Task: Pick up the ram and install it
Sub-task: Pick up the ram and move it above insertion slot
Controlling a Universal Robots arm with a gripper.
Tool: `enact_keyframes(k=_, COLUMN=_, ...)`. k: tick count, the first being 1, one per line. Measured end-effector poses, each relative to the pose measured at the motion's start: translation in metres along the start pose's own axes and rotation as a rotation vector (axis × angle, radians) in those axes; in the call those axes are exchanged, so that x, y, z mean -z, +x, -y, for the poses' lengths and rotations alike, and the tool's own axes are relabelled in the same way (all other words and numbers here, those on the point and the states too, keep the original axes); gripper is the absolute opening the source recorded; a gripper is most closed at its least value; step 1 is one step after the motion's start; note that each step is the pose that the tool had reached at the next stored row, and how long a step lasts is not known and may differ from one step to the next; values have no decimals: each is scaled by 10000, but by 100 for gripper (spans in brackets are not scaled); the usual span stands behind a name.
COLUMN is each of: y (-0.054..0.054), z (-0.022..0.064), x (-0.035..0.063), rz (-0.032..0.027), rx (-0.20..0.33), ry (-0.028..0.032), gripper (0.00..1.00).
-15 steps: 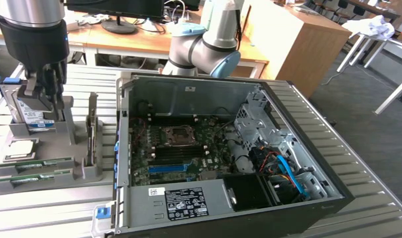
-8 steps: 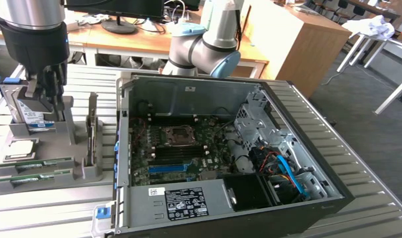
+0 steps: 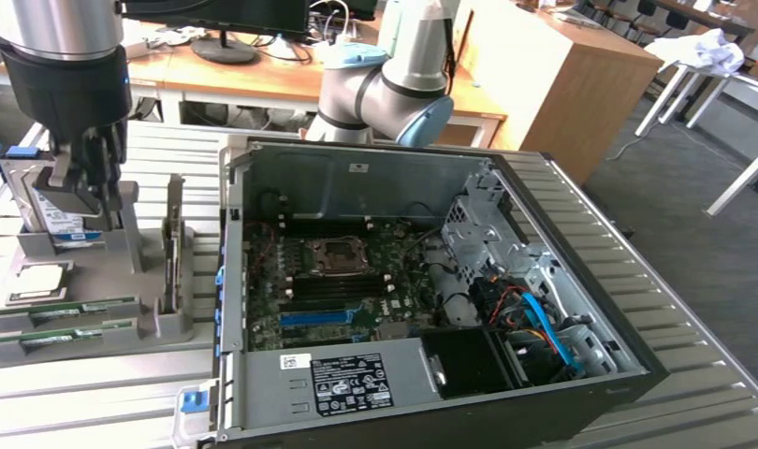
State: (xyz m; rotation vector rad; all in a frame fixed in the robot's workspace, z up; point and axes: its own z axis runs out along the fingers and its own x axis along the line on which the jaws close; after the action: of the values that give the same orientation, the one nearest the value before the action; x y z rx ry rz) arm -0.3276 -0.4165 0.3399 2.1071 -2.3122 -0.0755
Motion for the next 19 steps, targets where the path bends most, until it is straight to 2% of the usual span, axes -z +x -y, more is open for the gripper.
enact_keyframes(k=19, y=23, z=-7, x=-97, rz=1, rx=17, ry=1, gripper=36)
